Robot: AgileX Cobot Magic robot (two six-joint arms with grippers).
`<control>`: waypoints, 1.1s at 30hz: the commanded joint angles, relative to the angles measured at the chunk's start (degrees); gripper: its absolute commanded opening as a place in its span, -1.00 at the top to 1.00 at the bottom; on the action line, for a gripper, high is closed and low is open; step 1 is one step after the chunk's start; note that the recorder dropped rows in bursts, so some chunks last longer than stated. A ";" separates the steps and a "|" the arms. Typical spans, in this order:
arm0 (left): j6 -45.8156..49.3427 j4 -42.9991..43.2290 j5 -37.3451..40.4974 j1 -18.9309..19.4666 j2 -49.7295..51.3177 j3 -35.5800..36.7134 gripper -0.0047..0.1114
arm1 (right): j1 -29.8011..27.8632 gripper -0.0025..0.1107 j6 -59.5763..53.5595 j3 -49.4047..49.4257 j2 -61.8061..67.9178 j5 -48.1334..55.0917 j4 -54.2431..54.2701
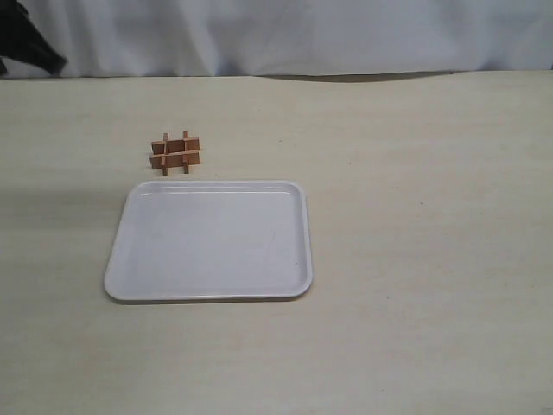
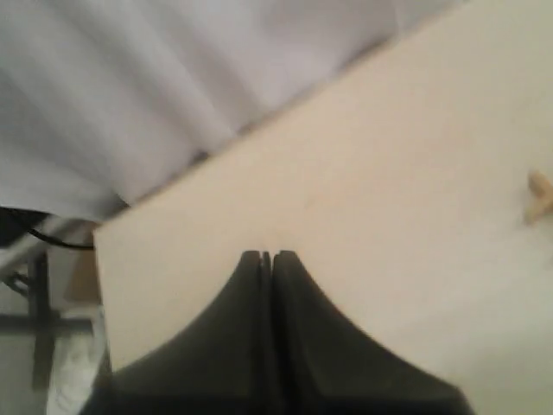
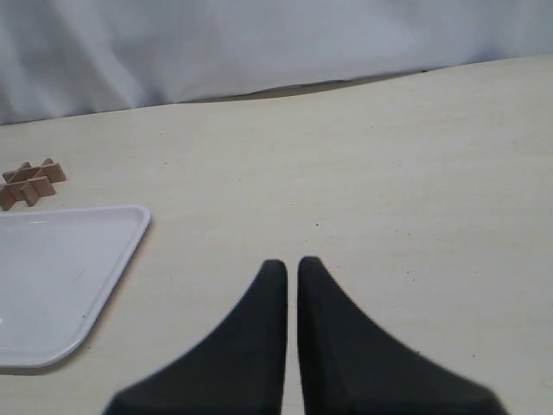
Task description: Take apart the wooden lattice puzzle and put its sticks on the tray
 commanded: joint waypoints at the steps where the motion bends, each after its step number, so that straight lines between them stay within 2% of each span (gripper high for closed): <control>1: 26.88 -24.29 15.75 -0.88 11.92 -8.85 0.92 | -0.34 0.88 0.19 0.09 -0.22 -0.10 0.07; 3: 37.62 -33.03 22.15 -0.88 16.39 -12.89 0.92 | -0.34 0.88 0.19 0.09 -0.22 -0.10 0.07; 6: 46.06 -39.59 26.53 -0.88 20.57 -16.74 0.92 | -0.34 0.88 0.19 0.09 -0.22 -0.10 0.31; 9: 49.60 -40.14 24.56 -0.88 22.82 -17.63 0.92 | -0.34 0.88 0.19 0.09 -0.22 -0.10 0.48; 14: 49.97 -40.14 20.08 -0.88 25.20 -17.63 0.92 | -0.34 0.88 0.19 0.09 -0.22 -0.10 0.48; 22: 59.65 -40.14 19.33 -0.88 26.94 -17.51 0.91 | -0.34 0.88 0.19 0.09 -0.22 -0.10 0.48; 25: 65.57 -40.14 19.46 -0.88 27.03 -17.51 0.76 | -0.34 0.88 0.19 0.09 -0.22 -0.10 0.48; 30: 73.52 -40.24 19.60 -0.88 27.83 -17.51 0.39 | -0.34 0.88 0.19 0.09 -0.22 -0.10 0.48; 33: 79.12 -40.13 20.61 -0.88 28.88 -17.51 0.34 | -0.34 0.88 0.19 0.09 -0.22 -0.10 0.48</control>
